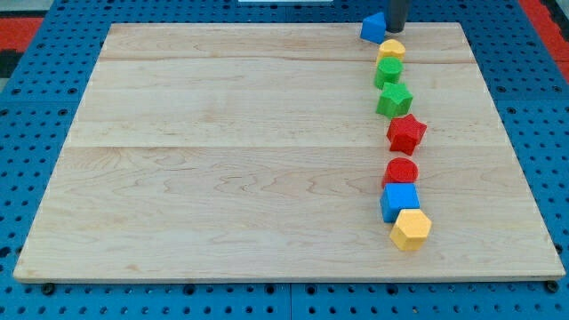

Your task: Move blue triangle to the top center

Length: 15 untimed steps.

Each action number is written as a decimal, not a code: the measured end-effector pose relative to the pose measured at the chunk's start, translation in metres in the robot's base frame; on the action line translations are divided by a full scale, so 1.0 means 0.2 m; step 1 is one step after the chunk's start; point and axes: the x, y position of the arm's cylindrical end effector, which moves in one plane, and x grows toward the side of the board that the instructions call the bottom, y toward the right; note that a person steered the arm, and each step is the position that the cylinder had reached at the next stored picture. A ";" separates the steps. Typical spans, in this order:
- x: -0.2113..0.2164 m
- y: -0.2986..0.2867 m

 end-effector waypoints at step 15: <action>0.05 -0.39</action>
